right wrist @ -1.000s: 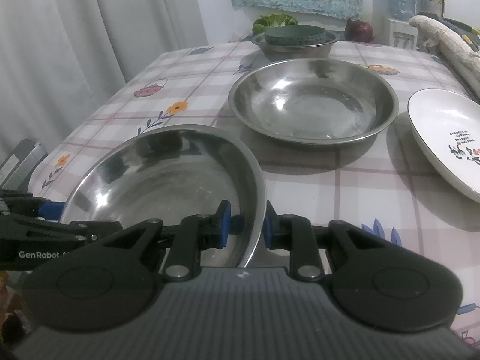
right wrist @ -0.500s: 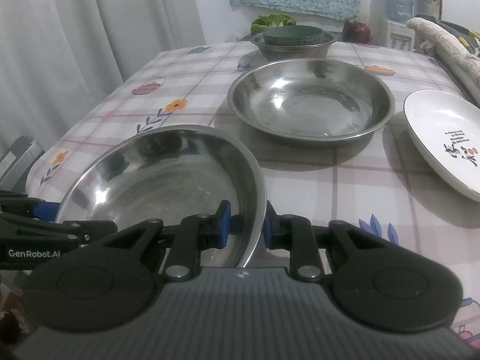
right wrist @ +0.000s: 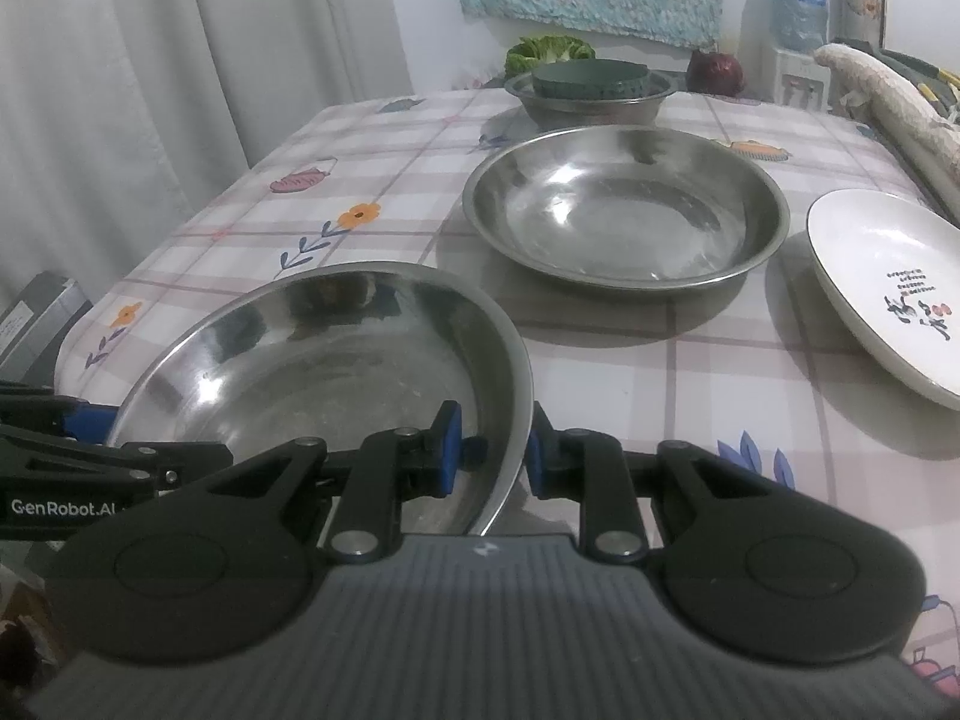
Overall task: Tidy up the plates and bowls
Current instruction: 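Hold the steel plate with both grippers above the other steel plate, then lower the held steel plate onto the other steel plate with both grippers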
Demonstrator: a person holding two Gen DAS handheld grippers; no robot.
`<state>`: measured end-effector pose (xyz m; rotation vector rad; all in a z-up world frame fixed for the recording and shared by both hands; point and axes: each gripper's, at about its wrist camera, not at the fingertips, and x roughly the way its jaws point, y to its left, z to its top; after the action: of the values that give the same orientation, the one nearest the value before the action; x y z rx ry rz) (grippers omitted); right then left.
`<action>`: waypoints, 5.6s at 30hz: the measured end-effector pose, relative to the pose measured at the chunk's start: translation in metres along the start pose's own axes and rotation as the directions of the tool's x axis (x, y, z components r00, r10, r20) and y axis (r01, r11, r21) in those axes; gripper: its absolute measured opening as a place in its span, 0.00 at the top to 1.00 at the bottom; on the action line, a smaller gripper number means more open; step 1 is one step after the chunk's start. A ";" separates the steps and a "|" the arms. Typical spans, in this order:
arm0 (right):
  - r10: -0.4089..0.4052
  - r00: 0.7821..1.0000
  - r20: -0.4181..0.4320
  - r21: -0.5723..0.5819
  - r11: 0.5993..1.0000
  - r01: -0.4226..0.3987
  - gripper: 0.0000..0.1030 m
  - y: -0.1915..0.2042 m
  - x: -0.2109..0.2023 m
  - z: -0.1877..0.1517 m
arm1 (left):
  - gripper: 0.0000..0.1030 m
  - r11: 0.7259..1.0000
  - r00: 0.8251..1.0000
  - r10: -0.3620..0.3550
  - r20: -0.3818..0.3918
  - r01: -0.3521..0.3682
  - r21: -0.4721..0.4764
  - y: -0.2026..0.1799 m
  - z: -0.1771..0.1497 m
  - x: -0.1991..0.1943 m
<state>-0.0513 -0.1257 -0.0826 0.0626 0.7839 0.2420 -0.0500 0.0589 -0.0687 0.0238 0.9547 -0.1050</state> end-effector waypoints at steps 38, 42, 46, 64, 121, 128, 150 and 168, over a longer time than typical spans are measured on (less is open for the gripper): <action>-0.003 0.999 0.032 -0.017 1.000 0.003 0.80 0.002 -0.016 -0.006 | 0.47 1.000 1.000 -0.018 0.020 0.017 0.024 -0.006 -0.005 -0.007; 0.006 1.000 0.012 -0.002 1.000 -0.006 0.79 -0.002 -0.010 -0.010 | 0.48 1.000 1.000 -0.026 0.002 0.026 0.013 -0.001 -0.006 0.000; 0.017 1.000 0.003 0.020 1.000 -0.017 0.79 -0.008 -0.005 -0.012 | 0.48 1.000 1.000 -0.023 0.010 0.023 0.004 0.005 -0.003 0.005; 0.012 0.999 0.036 0.002 1.000 -0.012 0.84 -0.011 0.007 -0.005 | 0.64 0.999 0.998 -0.007 0.069 0.005 0.041 0.011 0.008 0.020; -0.076 0.977 0.199 0.223 0.974 0.031 0.85 -0.089 -0.046 0.037 | 0.68 0.983 0.974 -0.144 0.177 0.120 0.142 -0.061 0.092 0.005; -0.094 0.980 0.176 0.244 0.968 0.049 0.84 -0.107 -0.025 0.058 | 0.68 0.981 0.976 -0.158 0.151 0.137 0.139 -0.069 0.115 0.032; -0.131 0.988 0.081 0.270 0.957 0.105 0.72 -0.133 0.027 0.084 | 0.68 0.977 0.981 -0.182 0.067 0.173 0.121 -0.068 0.143 0.086; -0.015 0.999 0.045 0.492 0.871 -0.008 0.60 -0.142 0.018 0.044 | 0.60 0.983 0.984 -0.177 0.027 0.175 0.062 -0.061 0.157 0.112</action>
<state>0.0195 -0.2574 -0.0846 0.5500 0.7832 0.0300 0.1358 -0.0212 -0.0682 -0.0081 0.9196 -0.2964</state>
